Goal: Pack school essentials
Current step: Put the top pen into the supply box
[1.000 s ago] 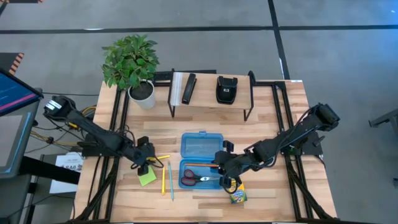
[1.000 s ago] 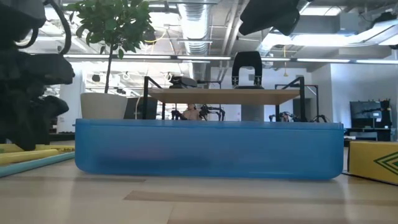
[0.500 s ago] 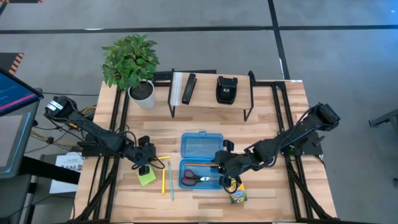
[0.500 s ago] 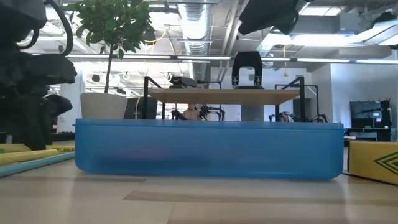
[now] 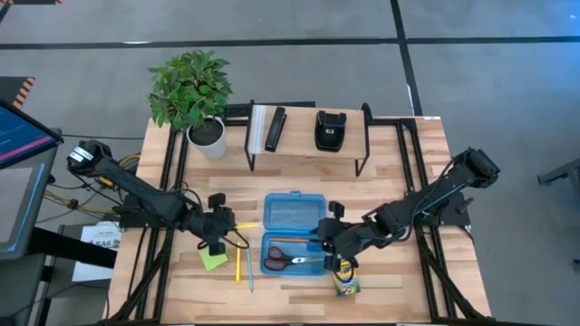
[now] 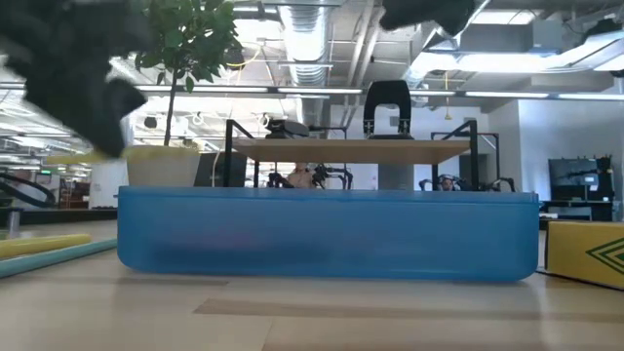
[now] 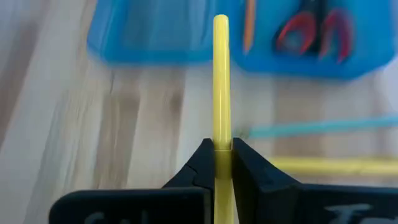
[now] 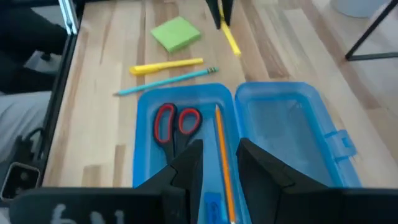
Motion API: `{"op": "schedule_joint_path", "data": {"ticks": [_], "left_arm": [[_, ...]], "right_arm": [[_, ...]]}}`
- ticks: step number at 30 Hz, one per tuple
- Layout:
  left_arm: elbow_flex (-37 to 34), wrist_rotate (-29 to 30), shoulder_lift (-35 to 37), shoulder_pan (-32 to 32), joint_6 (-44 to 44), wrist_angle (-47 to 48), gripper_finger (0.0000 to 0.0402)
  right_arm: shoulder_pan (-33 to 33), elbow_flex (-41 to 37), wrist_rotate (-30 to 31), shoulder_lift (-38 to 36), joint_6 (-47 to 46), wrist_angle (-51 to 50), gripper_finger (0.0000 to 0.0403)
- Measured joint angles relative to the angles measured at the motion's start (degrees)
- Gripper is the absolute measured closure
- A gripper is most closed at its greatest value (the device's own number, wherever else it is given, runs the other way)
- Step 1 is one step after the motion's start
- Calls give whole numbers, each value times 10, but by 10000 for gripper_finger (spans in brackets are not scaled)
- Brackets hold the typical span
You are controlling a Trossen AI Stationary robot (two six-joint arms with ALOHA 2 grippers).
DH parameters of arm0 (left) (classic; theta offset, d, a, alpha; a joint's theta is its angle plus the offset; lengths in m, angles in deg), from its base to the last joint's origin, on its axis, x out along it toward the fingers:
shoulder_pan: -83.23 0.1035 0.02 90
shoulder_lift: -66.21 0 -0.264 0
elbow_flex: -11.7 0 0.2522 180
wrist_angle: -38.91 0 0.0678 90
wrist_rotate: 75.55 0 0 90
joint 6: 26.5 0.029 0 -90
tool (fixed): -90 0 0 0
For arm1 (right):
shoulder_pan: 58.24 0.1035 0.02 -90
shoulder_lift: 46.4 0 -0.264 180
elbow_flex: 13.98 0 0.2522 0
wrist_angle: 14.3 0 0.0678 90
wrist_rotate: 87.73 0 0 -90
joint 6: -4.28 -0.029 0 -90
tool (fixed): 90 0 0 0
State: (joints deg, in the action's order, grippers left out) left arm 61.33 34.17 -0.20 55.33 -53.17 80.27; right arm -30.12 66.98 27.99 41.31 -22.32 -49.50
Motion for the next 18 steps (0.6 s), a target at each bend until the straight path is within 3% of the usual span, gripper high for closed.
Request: {"op": "schedule_joint_path", "data": {"ticks": [6, 10, 18], "left_arm": [[54, -15, -49, 4, 91, -115, 399], [107, -32, -133, 22, 143, -146, 399], [235, -96, -319, 70, 217, -151, 394]], "right_arm": [[8, 0, 62, -50, -2, -12, 285], [15, 0, 105, -79, -2, -11, 285], [19, 0, 107, -87, -3, -10, 285]]}}
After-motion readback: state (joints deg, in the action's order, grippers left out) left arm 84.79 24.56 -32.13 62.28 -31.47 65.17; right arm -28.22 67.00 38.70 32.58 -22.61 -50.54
